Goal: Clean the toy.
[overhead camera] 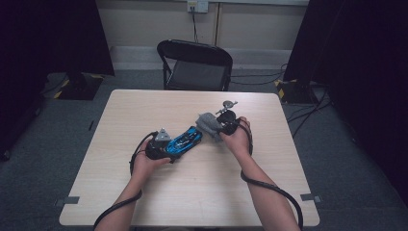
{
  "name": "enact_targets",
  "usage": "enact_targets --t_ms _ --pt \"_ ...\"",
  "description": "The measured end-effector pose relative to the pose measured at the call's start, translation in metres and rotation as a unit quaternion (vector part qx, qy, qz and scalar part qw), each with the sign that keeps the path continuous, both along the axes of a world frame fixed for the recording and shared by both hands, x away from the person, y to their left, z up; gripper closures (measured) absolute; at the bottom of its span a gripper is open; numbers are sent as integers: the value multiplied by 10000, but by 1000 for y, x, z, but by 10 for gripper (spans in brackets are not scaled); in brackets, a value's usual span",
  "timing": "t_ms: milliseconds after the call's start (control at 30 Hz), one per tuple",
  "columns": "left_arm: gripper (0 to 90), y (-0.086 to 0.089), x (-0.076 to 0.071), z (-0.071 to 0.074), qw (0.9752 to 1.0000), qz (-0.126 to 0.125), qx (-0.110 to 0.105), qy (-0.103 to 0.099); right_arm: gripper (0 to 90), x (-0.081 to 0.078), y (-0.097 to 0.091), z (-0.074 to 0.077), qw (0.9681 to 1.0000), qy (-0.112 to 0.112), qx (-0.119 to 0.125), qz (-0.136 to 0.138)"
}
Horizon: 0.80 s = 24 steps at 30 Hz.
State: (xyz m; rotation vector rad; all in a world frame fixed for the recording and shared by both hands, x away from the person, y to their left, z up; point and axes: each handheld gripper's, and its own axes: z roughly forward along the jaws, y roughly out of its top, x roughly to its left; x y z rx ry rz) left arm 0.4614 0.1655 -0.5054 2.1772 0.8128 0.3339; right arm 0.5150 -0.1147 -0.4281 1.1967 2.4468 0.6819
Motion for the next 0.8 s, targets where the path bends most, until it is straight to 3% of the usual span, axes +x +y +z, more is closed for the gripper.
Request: enact_targets --t_ms 300,367,600,800 --pt "258 0 0 0 10000 -4 3 -1 767 -14 15 20 9985 -230 243 434" --pt "258 0 0 0 10000 -3 1 -1 767 -23 28 22 9968 -221 296 705" --pt "257 0 0 0 10000 -3 4 2 766 -41 53 12 9926 -105 349 1161" --pt "257 0 0 0 10000 -1 3 8 766 -51 75 -3 9886 -2 74 1504"
